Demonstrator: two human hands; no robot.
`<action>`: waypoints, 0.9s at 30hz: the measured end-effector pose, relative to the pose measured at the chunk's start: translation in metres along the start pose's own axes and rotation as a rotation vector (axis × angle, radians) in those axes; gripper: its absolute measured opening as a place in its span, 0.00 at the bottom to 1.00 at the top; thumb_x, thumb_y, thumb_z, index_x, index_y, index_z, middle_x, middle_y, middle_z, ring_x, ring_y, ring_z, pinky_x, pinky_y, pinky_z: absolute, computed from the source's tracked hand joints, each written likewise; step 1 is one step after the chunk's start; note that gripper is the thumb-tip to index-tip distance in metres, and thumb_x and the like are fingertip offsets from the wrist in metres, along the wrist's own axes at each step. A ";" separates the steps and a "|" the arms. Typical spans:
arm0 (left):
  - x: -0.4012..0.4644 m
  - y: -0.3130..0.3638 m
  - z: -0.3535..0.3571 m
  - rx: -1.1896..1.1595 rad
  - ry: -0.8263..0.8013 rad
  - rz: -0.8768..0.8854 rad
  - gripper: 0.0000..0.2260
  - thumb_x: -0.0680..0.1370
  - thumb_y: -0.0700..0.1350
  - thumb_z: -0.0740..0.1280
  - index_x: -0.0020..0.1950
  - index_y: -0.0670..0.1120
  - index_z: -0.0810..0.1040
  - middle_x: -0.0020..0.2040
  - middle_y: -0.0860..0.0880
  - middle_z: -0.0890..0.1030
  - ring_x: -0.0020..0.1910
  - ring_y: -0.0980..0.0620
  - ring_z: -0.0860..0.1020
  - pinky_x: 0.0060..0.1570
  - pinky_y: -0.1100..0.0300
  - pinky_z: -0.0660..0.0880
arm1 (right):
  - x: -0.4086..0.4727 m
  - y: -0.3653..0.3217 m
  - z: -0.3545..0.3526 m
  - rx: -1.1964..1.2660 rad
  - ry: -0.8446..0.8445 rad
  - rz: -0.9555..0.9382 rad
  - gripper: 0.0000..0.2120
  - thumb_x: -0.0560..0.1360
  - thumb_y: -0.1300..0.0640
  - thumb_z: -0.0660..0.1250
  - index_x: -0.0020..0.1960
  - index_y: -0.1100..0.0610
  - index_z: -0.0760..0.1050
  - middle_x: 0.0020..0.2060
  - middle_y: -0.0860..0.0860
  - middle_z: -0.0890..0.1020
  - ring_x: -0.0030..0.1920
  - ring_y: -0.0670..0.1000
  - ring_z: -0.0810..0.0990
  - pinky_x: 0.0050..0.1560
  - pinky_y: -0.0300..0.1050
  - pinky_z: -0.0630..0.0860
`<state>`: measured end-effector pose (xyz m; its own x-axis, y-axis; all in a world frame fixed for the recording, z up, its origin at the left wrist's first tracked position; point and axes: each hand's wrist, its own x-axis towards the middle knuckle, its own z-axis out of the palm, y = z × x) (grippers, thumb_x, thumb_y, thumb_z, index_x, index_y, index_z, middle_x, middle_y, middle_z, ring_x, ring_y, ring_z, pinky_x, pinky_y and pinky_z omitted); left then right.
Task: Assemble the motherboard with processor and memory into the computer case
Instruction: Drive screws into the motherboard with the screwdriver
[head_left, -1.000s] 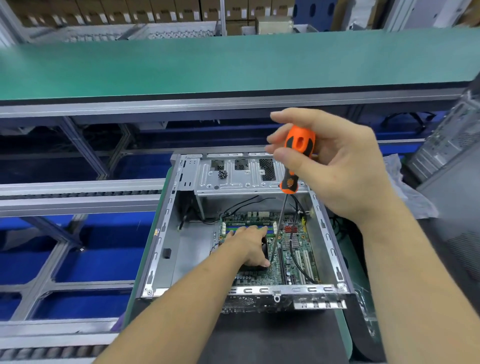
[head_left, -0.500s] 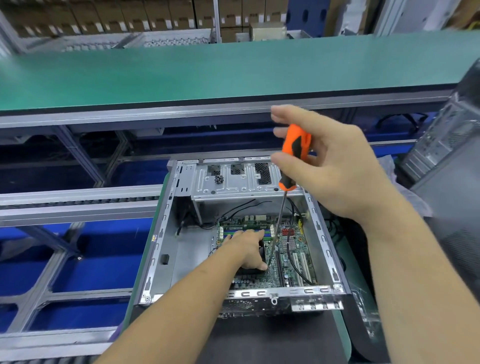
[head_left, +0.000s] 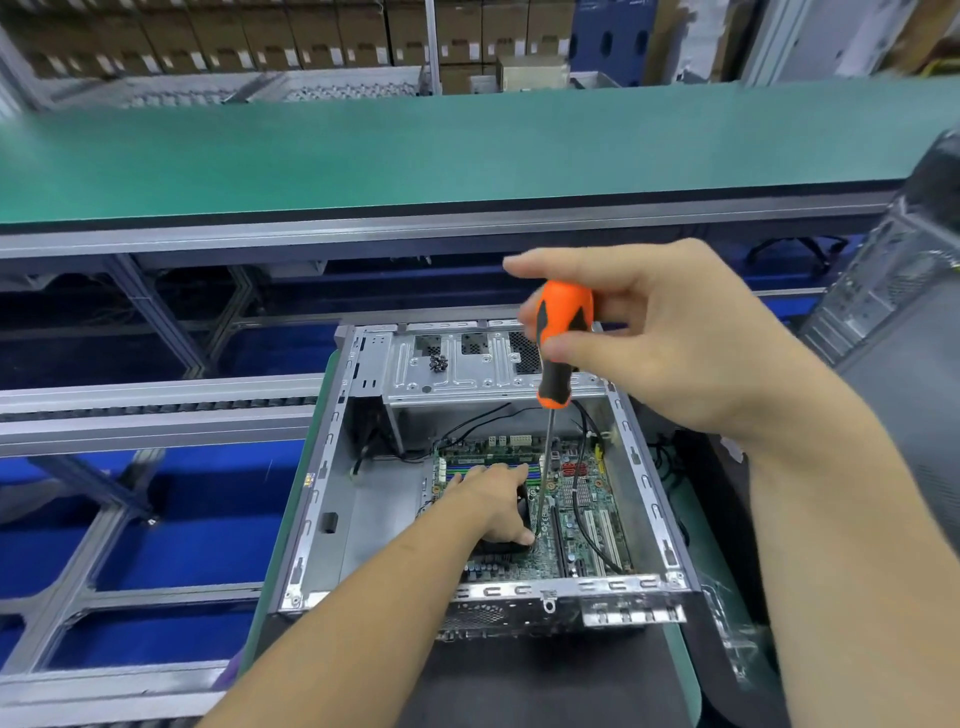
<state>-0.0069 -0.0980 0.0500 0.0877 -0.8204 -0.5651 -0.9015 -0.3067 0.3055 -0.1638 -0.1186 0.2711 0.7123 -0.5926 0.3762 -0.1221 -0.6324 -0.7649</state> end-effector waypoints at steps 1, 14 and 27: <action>0.000 0.000 0.000 0.016 0.002 0.003 0.37 0.74 0.54 0.75 0.78 0.52 0.60 0.76 0.47 0.65 0.75 0.40 0.63 0.73 0.40 0.60 | 0.001 0.002 0.002 -0.102 0.105 -0.007 0.21 0.69 0.57 0.79 0.59 0.43 0.81 0.42 0.48 0.84 0.43 0.46 0.82 0.51 0.44 0.81; 0.004 -0.006 0.004 0.091 0.016 0.038 0.43 0.75 0.57 0.73 0.82 0.53 0.50 0.80 0.47 0.56 0.78 0.40 0.56 0.75 0.39 0.55 | -0.006 0.007 0.024 -0.172 0.388 -0.064 0.12 0.69 0.56 0.79 0.52 0.50 0.84 0.38 0.54 0.82 0.37 0.50 0.79 0.41 0.35 0.74; 0.003 -0.007 0.004 0.062 0.013 0.047 0.43 0.76 0.56 0.72 0.82 0.53 0.46 0.82 0.48 0.51 0.80 0.41 0.49 0.77 0.40 0.51 | -0.011 0.011 0.031 0.157 0.439 -0.068 0.09 0.71 0.61 0.78 0.47 0.51 0.82 0.40 0.63 0.80 0.35 0.56 0.82 0.34 0.48 0.82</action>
<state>-0.0022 -0.0965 0.0437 0.0501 -0.8396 -0.5409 -0.9290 -0.2380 0.2834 -0.1518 -0.1034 0.2425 0.3516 -0.7284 0.5880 0.0447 -0.6144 -0.7877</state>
